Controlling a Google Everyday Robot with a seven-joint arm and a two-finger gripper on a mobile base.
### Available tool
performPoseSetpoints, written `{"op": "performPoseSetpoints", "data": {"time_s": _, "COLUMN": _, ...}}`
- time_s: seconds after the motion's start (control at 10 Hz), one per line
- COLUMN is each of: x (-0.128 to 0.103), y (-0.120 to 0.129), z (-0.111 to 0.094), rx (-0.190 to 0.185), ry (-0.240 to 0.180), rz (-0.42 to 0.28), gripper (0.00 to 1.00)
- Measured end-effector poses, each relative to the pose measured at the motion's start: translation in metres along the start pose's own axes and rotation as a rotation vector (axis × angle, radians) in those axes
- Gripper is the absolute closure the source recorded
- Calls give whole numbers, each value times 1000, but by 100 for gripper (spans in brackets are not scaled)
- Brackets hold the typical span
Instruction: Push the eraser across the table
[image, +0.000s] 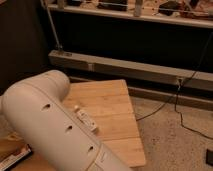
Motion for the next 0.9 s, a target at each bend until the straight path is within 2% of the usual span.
{"op": "performPoseSetpoints", "data": {"time_s": 0.2, "x": 2, "y": 13, "z": 1, "rx": 30, "ry": 20, "rz": -61, "gripper": 100}}
{"op": "performPoseSetpoints", "data": {"time_s": 0.4, "x": 14, "y": 24, "z": 8, "rx": 69, "ry": 65, "rz": -141, "gripper": 100}}
{"op": "performPoseSetpoints", "data": {"time_s": 0.6, "x": 17, "y": 33, "z": 13, "rx": 57, "ry": 93, "rz": -168, "gripper": 100}}
{"op": "performPoseSetpoints", "data": {"time_s": 0.9, "x": 8, "y": 39, "z": 14, "rx": 19, "ry": 104, "rz": -166, "gripper": 100}}
